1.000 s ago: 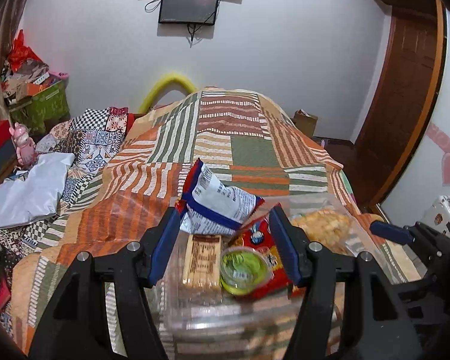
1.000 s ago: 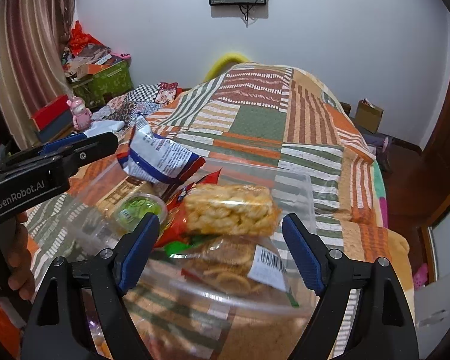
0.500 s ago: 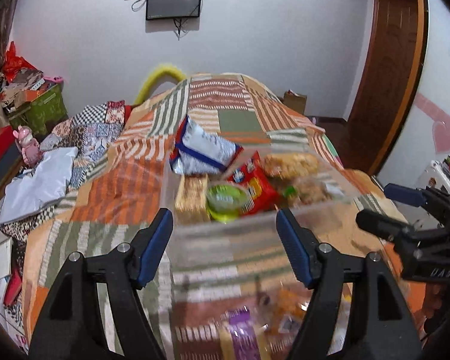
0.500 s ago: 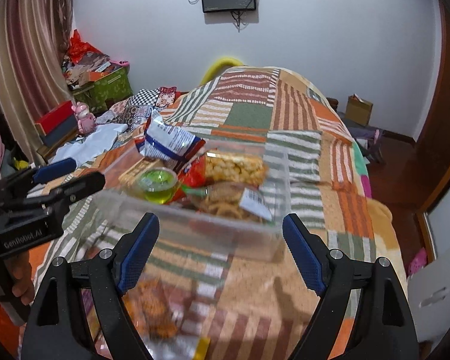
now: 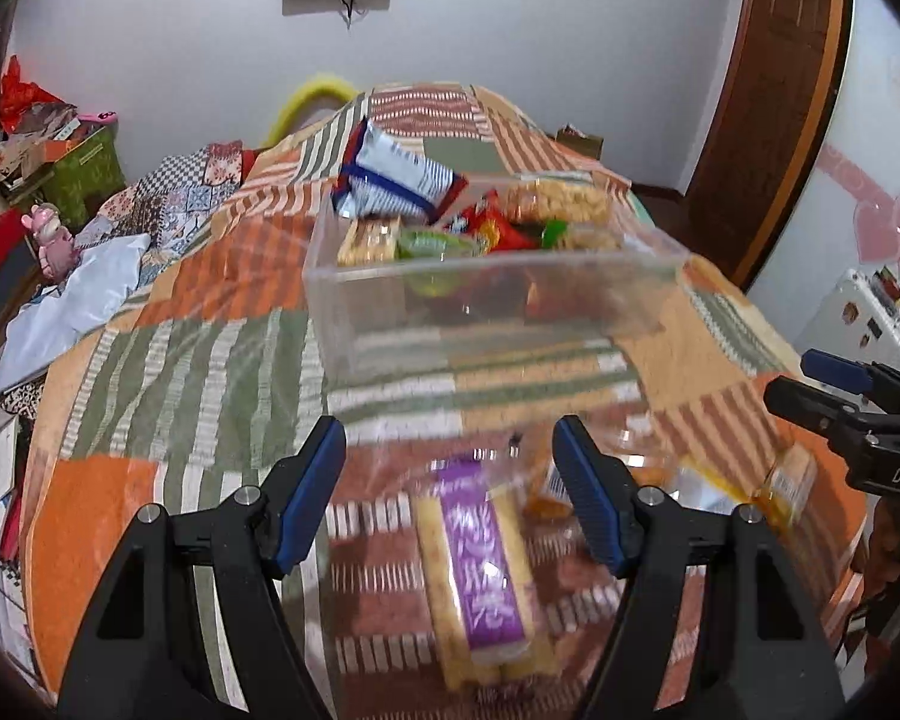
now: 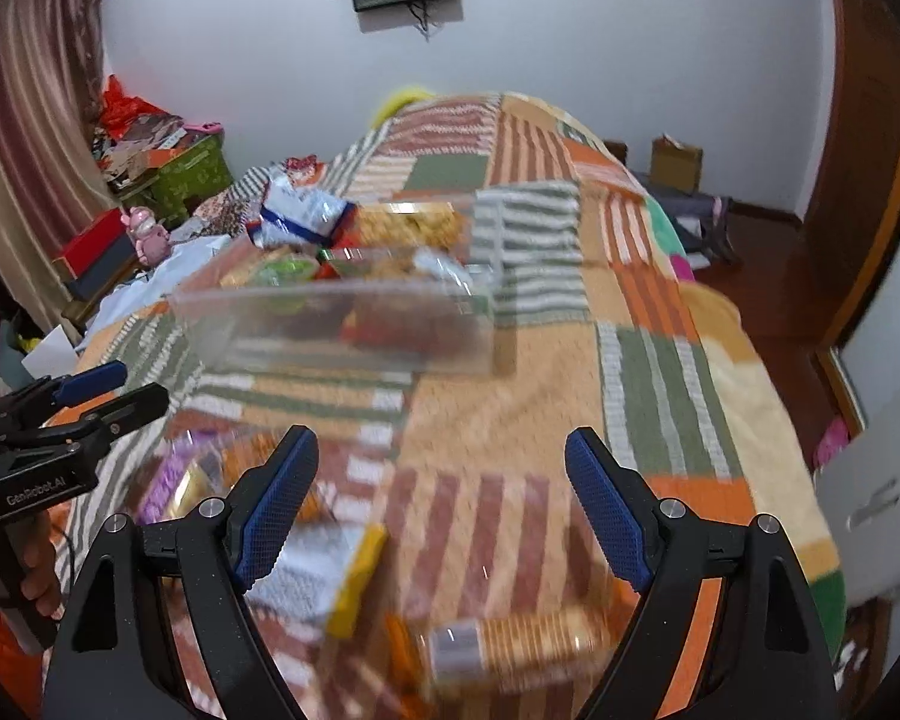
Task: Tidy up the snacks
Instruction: 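Move both grippers back over the remaining snacks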
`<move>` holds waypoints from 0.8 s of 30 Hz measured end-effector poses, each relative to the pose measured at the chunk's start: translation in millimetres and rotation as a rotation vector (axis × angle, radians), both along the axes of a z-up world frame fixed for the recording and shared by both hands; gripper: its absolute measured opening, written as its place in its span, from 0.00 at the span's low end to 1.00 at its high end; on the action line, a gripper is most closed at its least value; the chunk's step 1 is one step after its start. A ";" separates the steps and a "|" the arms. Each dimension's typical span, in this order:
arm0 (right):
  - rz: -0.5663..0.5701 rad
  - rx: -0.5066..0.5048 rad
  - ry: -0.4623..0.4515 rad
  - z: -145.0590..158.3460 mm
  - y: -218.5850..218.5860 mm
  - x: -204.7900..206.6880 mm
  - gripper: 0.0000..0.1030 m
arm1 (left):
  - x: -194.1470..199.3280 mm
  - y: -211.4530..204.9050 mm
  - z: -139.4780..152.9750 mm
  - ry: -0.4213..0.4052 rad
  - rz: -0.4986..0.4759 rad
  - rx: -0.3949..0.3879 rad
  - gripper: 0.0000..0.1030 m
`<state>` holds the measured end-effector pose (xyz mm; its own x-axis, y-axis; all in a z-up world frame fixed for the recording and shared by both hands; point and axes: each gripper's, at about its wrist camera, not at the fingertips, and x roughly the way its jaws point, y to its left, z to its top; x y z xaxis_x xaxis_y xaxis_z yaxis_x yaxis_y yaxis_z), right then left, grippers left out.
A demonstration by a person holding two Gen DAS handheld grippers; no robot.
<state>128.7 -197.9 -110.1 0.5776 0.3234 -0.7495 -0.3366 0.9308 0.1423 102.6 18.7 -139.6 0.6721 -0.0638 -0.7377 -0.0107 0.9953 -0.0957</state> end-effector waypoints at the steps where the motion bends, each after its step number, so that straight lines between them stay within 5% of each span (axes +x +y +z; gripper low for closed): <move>1: -0.004 -0.008 0.010 -3.7 -1.9 -2.1 0.80 | -2.0 0.3 -2.4 0.008 0.000 -0.007 0.69; 9: -0.013 -0.030 0.109 -33.6 -16.4 -20.2 0.80 | -11.2 -4.0 -26.1 0.091 -0.016 -0.025 0.69; 19: -0.009 -0.071 0.107 -33.5 -24.0 -38.7 0.80 | -19.3 -1.5 -47.5 0.142 -0.007 -0.038 0.69; 24: -0.042 -0.085 0.116 -37.5 -30.6 -37.9 0.88 | -18.4 -2.6 -50.7 0.139 -0.011 -0.047 0.64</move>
